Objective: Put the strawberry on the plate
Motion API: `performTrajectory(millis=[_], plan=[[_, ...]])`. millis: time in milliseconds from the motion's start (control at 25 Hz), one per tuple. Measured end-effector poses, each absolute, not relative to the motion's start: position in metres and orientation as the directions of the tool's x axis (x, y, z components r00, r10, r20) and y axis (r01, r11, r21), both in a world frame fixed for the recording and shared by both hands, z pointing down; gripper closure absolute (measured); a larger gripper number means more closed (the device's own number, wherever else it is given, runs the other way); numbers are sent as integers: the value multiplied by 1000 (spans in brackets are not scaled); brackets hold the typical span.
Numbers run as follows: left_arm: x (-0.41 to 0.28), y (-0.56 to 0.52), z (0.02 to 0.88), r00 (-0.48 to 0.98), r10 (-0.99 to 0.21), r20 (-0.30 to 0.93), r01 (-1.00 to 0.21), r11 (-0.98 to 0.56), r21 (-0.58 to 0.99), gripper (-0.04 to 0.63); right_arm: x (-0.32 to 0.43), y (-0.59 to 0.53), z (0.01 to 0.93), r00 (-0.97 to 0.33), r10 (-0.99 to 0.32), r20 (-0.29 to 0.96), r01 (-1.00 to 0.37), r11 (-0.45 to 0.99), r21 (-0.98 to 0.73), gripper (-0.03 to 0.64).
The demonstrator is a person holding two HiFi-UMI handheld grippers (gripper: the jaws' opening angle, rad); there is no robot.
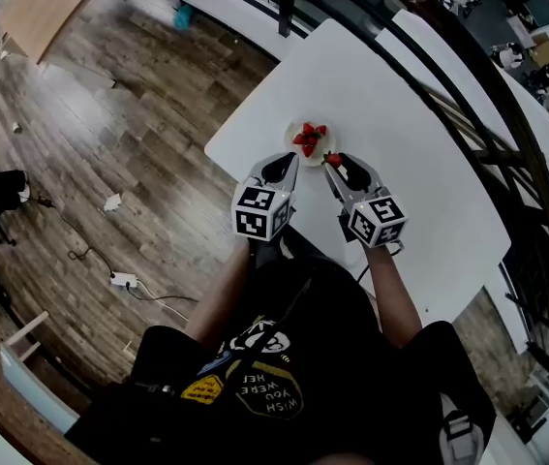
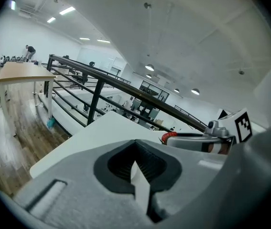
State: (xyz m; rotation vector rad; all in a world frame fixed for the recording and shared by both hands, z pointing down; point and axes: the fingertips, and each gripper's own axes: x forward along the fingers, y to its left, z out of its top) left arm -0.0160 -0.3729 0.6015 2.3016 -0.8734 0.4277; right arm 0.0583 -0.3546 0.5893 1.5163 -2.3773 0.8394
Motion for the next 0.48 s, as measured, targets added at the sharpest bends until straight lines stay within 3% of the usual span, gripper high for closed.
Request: performTrajectory(millis=[480], plan=[[-5,-362,658,734,-372,569,-660,-592,464,592,64,-358,655,-428,-726,538,-899,284,-333,469]])
